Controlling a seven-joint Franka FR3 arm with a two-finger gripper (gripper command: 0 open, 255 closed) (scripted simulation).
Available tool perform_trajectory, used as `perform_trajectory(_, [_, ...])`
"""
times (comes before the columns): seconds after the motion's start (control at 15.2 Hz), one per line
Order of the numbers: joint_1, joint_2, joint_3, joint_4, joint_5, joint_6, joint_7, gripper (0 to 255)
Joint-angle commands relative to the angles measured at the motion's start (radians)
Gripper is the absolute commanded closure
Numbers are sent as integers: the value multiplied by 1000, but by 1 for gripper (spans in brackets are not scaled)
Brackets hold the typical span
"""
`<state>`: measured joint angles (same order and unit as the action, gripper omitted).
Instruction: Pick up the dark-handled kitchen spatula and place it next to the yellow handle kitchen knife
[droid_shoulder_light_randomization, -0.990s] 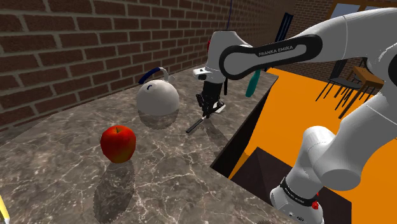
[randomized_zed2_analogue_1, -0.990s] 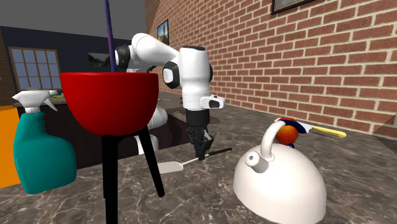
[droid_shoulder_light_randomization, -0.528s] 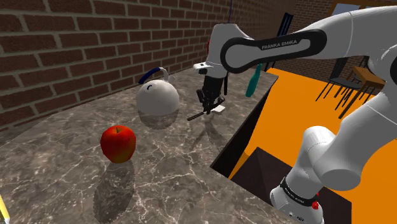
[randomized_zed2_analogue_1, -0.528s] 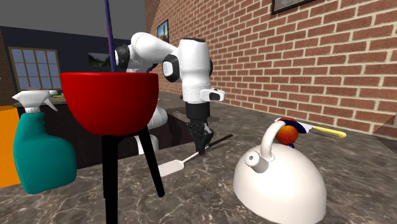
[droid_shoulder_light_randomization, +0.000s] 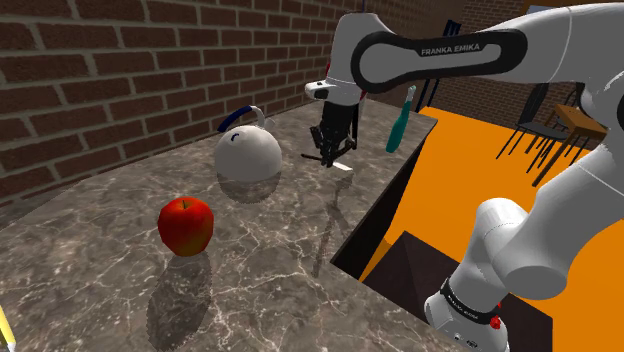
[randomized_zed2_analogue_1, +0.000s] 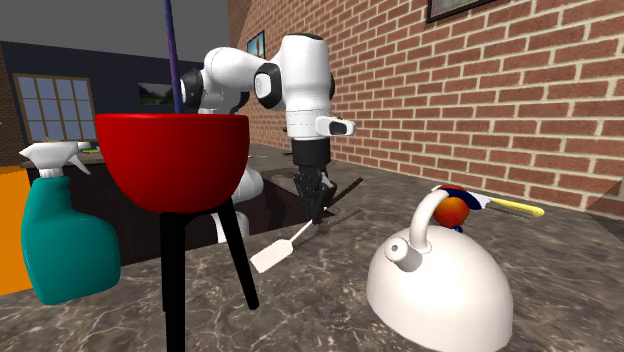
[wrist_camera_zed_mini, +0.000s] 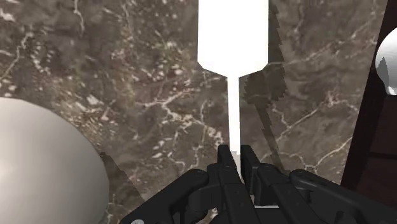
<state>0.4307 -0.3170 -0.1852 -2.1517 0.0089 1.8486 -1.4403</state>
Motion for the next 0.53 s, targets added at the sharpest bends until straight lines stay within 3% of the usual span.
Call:
perform_trajectory(0.0, [0,-5,1,23,-1,-29,2,255])
perform_trajectory(0.46, [2,-3,4,119,0,-122,6,255])
